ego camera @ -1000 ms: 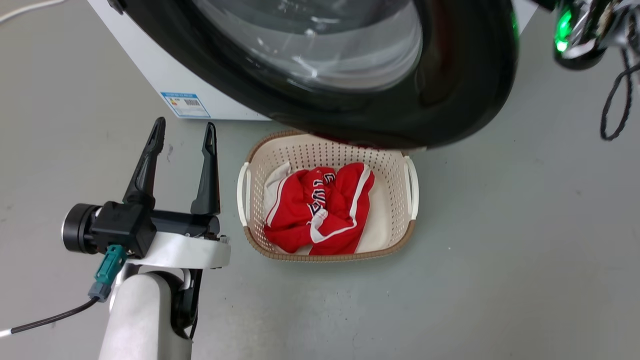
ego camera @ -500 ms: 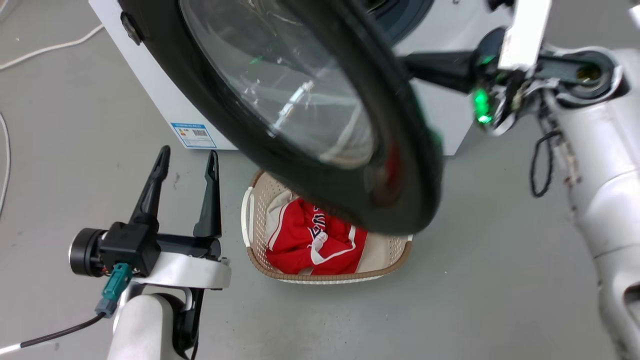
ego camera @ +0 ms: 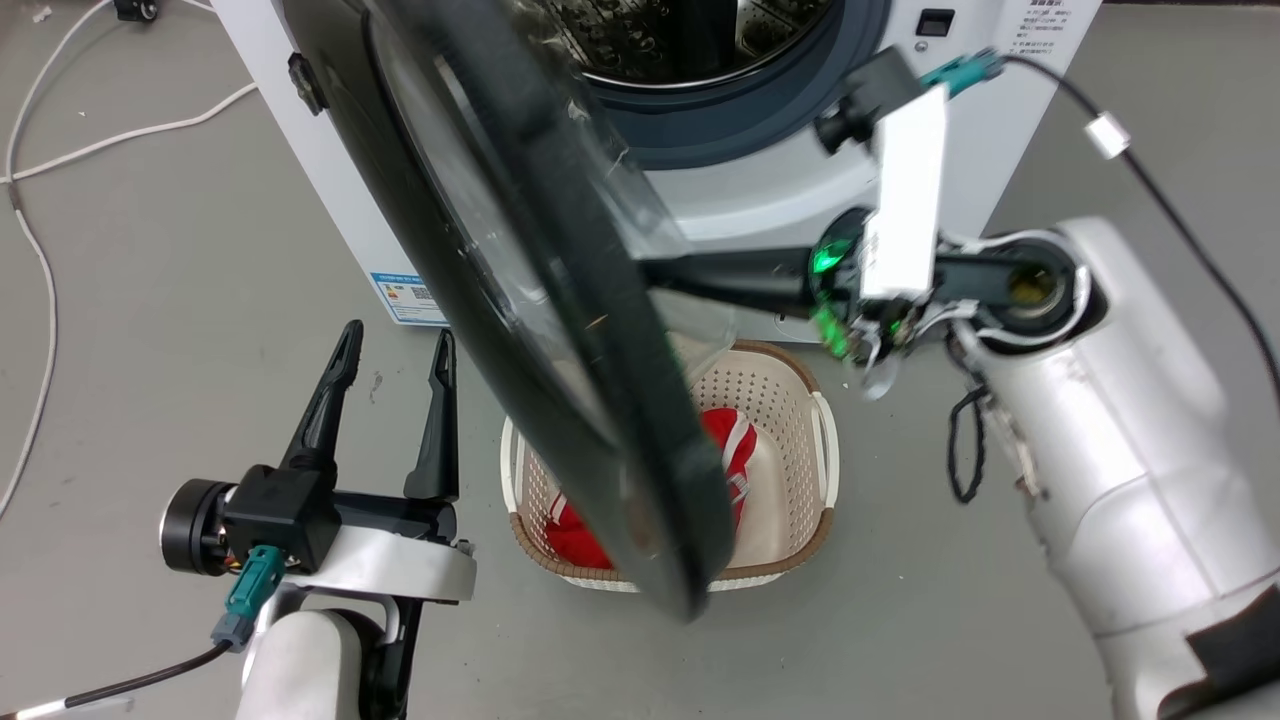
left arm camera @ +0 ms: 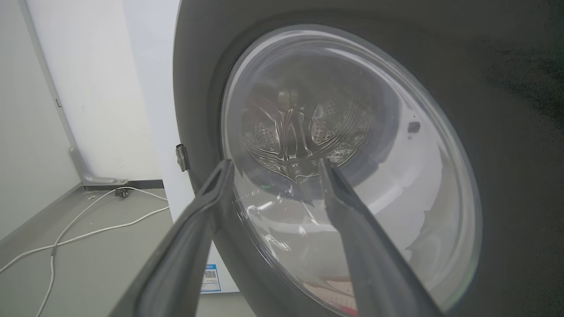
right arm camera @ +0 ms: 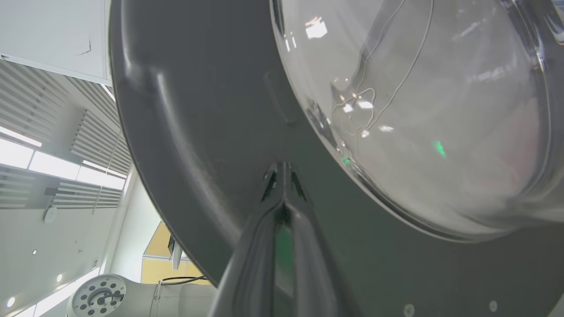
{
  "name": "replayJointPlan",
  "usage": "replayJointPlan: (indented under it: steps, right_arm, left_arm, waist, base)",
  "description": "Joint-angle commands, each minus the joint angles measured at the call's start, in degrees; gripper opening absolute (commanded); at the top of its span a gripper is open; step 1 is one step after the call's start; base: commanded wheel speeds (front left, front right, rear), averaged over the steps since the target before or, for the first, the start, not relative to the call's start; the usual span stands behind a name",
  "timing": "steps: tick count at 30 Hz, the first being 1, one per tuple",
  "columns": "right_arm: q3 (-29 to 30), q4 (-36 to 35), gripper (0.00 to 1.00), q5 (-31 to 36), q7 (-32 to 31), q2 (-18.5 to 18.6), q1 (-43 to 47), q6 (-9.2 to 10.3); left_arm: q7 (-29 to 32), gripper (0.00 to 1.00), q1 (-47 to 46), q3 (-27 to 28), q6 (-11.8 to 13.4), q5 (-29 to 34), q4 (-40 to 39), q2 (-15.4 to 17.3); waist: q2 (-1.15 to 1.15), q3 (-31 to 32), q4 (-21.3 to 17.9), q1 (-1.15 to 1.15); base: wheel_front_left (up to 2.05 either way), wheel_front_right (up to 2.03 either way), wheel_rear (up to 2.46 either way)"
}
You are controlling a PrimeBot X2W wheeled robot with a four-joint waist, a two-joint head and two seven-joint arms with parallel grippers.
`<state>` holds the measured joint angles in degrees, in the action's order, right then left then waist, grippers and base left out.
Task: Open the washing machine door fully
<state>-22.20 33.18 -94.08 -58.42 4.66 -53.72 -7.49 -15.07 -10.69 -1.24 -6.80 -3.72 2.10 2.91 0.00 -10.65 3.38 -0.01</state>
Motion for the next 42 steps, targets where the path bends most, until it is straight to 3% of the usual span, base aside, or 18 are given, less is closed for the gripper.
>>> replayJointPlan:
  steps: [1, 10, 20, 25, 26, 27, 28, 29, 35, 42]
  right_arm:
    - [-1.15, -1.70, 0.00, -0.08, 0.57, -1.03, 1.85, 0.00]
    - [-4.77, -7.52, 0.00, -1.64, 6.31, -1.86, 6.52, 0.00]
    - [2.00, -8.66, 0.00, 2.16, 32.36, -1.81, 13.17, 0.00]
    - [6.30, -9.61, 0.00, 1.12, 39.06, -1.24, 18.44, 0.00]
    - [7.45, -9.95, 0.03, 0.68, 40.42, -0.95, 19.99, 0.00]
    - [8.37, -10.42, 0.32, 0.81, 41.74, -0.34, 21.58, 0.00]
    - [9.13, -10.98, 0.49, 1.18, 43.05, 0.25, 23.06, -0.01]
    - [10.10, -11.60, 1.00, 0.90, 44.46, 0.30, 24.83, 0.00]
    - [14.73, -15.15, 1.00, 2.99, 53.97, 1.52, 33.97, 0.00]
    - [18.36, -18.35, 1.00, 12.77, 67.49, 3.70, 41.17, 0.00]
  left_arm:
    - [-0.14, 1.00, 0.74, -0.14, 0.18, -0.14, 0.13, -0.05]
    - [-0.14, 1.00, 0.96, -0.35, 0.20, -0.31, 0.21, -0.04]
    - [-0.14, 1.00, 1.59, 0.50, 0.35, -0.12, 0.58, -0.04]
    - [-0.14, 1.00, 2.44, 1.01, 0.41, -0.04, 0.83, -0.04]
    - [-0.14, 1.00, 2.49, 1.06, 0.40, 0.01, 0.90, -0.04]
    - [-0.14, 1.00, 2.64, 1.16, 0.38, 0.06, 0.98, -0.04]
    - [-0.14, 1.00, 2.89, 1.30, 0.35, 0.12, 1.03, -0.04]
    - [-0.14, 1.00, 3.13, 1.47, 0.33, 0.16, 1.15, -0.03]
    - [-0.14, 1.00, 4.24, 2.40, 0.20, 0.33, 1.65, 0.00]
    - [-0.14, 1.00, 5.20, 3.08, 0.06, 0.39, 1.88, 0.04]
  waist:
    - [0.00, 0.19, 0.13, 0.01]
    - [0.00, 0.58, -0.06, 0.01]
    - [0.00, 2.00, -1.27, 0.01]
    - [0.00, 3.11, -1.87, 0.01]
    - [0.00, 3.37, -2.00, 0.01]
    - [0.00, 3.68, -2.11, 0.01]
    - [0.00, 3.92, -2.23, 0.01]
    - [0.00, 4.15, -2.38, 0.01]
    - [0.00, 5.25, -3.37, 0.01]
    - [0.00, 5.87, -4.18, 0.01]
  base:
    - [0.00, 0.00, 0.00]
    - [0.00, 0.00, 0.00]
    - [0.00, 0.00, 0.00]
    - [0.00, 0.00, 0.00]
    - [0.00, 0.00, 0.00]
    - [0.00, 0.00, 0.00]
    - [0.00, 0.00, 0.00]
    - [0.00, 0.00, 0.00]
    - [0.00, 0.00, 0.00]
    - [0.00, 0.00, 0.00]
